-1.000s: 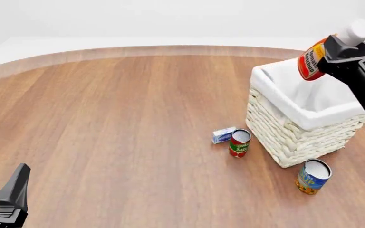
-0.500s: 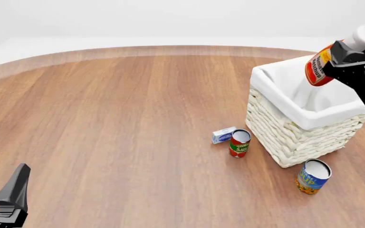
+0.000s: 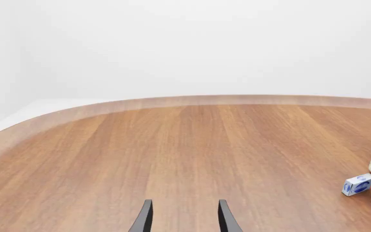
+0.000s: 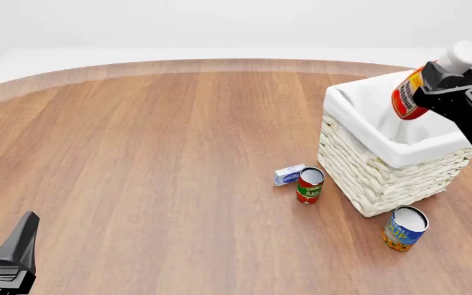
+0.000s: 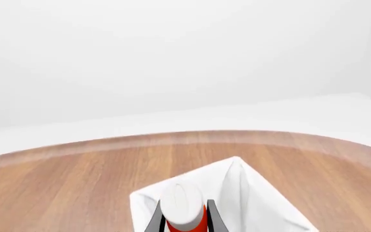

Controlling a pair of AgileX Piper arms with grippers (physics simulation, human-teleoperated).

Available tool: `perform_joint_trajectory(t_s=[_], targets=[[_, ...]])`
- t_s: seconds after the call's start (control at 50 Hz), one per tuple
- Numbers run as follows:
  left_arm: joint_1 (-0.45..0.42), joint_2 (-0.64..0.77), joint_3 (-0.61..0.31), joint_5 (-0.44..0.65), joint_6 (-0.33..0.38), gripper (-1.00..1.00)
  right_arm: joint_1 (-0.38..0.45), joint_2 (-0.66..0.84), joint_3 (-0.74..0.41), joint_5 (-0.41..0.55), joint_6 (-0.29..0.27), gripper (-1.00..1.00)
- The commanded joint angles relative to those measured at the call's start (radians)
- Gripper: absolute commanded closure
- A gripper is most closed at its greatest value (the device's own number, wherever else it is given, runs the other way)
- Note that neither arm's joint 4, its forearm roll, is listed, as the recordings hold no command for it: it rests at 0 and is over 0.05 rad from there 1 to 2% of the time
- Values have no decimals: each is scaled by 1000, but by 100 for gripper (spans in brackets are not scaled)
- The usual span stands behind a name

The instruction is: Pick up the ketchup, and put it in the basket.

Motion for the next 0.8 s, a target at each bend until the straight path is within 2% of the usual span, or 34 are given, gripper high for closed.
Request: perform_joint_trajectory(t_s=[0.02, 0.8], targets=[[0, 0, 0, 0, 0, -100, 2, -7, 3, 15, 3, 100], [0, 0, 0, 0, 0, -100, 3, 93, -39, 31, -66, 100]])
